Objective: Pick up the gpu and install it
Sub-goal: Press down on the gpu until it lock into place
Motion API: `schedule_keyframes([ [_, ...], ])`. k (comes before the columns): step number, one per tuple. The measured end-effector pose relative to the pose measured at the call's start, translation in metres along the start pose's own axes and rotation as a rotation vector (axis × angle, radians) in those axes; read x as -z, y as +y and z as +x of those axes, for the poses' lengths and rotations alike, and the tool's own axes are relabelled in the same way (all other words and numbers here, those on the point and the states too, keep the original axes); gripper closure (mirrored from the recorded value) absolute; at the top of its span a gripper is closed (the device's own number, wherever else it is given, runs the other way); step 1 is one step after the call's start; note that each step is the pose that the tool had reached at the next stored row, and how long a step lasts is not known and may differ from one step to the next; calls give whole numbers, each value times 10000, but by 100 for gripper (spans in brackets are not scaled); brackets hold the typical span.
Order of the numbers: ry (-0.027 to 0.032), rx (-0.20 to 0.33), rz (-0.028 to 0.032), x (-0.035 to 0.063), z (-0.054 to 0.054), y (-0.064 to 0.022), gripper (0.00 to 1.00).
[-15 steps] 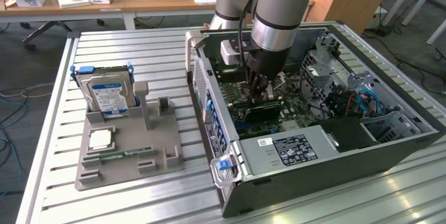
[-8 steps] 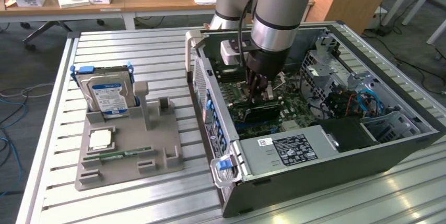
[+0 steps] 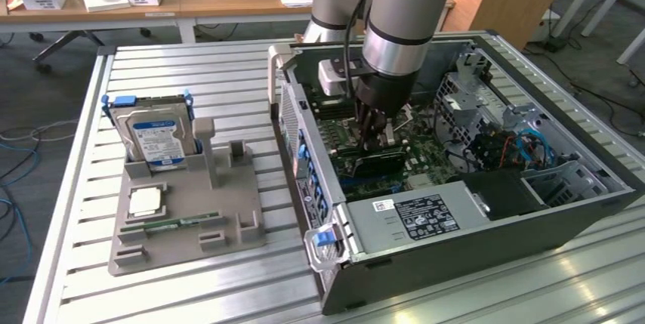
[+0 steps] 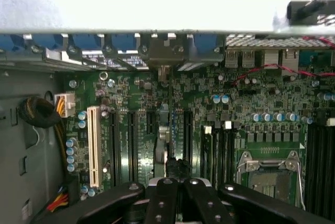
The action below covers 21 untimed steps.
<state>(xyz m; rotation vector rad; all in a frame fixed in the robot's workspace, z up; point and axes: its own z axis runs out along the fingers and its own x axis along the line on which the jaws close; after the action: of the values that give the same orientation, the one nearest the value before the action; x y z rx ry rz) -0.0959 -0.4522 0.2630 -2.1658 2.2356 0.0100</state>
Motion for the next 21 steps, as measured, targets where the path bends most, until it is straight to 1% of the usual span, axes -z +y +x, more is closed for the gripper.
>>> schedule_keyframes([
  [13,9,-1,-4,3,1,1,90],
  [15,19,0,-6,-6,2,6,90],
  [21,8,-1,-4,-16,2,10,90],
])
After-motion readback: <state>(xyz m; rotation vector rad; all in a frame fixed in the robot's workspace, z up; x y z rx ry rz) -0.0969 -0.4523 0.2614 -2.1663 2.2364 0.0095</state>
